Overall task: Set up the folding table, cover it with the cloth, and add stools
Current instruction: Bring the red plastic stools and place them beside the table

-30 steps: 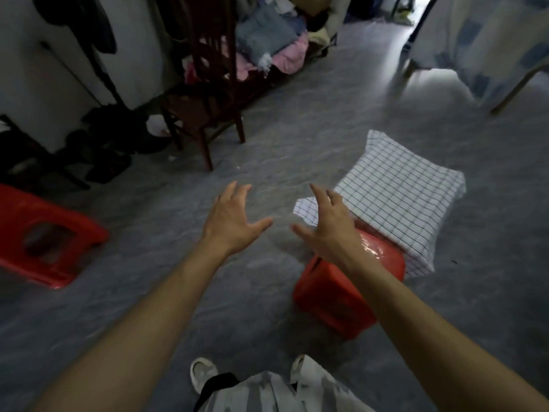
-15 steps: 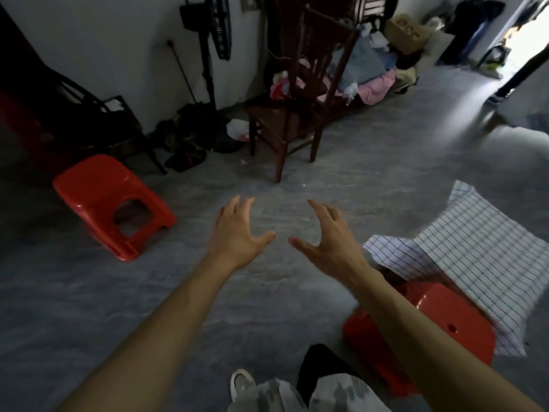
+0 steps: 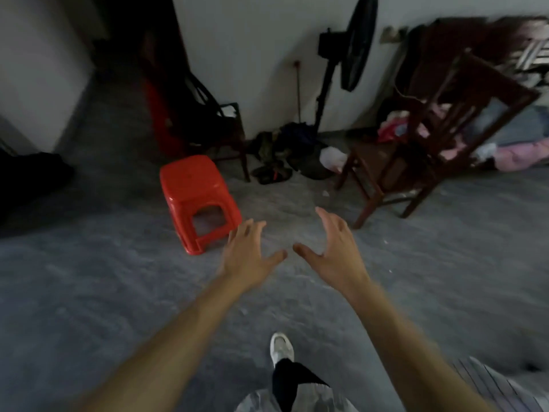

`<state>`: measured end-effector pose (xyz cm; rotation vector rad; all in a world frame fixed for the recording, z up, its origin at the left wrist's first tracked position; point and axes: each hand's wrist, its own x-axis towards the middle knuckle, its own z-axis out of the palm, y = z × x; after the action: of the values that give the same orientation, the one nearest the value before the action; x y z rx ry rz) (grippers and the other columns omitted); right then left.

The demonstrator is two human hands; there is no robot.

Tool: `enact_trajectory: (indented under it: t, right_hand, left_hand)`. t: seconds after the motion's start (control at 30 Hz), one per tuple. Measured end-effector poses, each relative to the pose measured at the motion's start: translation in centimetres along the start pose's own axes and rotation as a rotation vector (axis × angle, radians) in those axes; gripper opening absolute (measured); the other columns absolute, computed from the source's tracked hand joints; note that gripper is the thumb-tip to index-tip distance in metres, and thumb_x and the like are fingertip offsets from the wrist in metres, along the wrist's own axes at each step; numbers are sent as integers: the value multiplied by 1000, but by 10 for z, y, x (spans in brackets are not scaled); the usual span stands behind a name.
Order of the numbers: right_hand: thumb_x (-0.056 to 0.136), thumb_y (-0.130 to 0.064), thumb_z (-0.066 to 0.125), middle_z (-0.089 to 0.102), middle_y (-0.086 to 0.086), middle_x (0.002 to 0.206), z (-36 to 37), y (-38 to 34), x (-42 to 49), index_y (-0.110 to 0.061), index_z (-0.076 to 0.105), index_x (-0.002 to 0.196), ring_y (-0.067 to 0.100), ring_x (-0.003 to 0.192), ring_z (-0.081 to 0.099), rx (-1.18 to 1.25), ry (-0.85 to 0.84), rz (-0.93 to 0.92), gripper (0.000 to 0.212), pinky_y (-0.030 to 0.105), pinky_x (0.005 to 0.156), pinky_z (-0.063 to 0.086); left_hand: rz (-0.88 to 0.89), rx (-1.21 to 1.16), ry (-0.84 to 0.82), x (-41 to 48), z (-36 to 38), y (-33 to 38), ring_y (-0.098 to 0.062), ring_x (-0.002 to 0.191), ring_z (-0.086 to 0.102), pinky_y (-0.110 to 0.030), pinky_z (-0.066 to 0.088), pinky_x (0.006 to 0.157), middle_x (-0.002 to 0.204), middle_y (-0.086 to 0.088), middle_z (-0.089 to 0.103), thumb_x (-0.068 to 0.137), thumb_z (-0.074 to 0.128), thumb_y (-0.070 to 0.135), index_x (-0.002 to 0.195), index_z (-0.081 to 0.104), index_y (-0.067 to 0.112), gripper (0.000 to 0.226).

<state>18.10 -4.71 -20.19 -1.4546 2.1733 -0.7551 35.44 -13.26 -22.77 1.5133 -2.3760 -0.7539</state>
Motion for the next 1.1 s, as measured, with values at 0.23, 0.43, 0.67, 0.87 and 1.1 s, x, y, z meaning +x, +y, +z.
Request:
enact_trajectory:
  t: [0.23, 0.43, 0.67, 0.87, 1.1]
  right_hand:
    - [86, -55, 66, 26, 12, 157, 13, -37, 122, -20, 19, 156, 29, 145, 24, -6, -144, -112, 91, 49, 114, 31]
    - [84, -57, 67, 23, 8, 160, 40, -74, 204, -27, 17, 156, 26, 148, 20, -16, -240, -161, 93, 53, 115, 30]
    - [84, -61, 64, 23, 5, 160, 91, -129, 300, -29, 16, 156, 25, 146, 24, -68, -263, -188, 91, 51, 114, 33]
    - [85, -56, 66, 25, 7, 158, 133, -185, 378, -27, 19, 155, 25, 145, 27, -66, -276, -147, 89, 50, 114, 34]
    - [89, -45, 67, 27, 8, 157, 171, -230, 455, -25, 21, 155, 24, 145, 26, -72, -292, -178, 84, 49, 115, 33]
  left_hand:
    - [-148, -34, 154, 77, -52, -31, -30, 130, 41, -46, 38, 106, 141, -6, 44, 79, 70, 46, 137, 46, 17, 69]
    - [-284, -58, 234, 126, -77, -77, -29, 128, 42, -39, 36, 108, 142, -5, 44, 79, 71, 45, 139, 43, 20, 71]
    - [-307, -112, 251, 207, -100, -141, -27, 130, 41, -40, 35, 109, 145, -3, 42, 81, 67, 46, 142, 40, 20, 71]
    - [-291, -122, 246, 291, -138, -204, -28, 127, 43, -39, 37, 107, 142, -3, 45, 81, 65, 49, 141, 42, 22, 69]
    - [-323, -130, 266, 360, -174, -254, -28, 122, 45, -39, 37, 104, 134, -6, 52, 81, 69, 42, 136, 47, 17, 64]
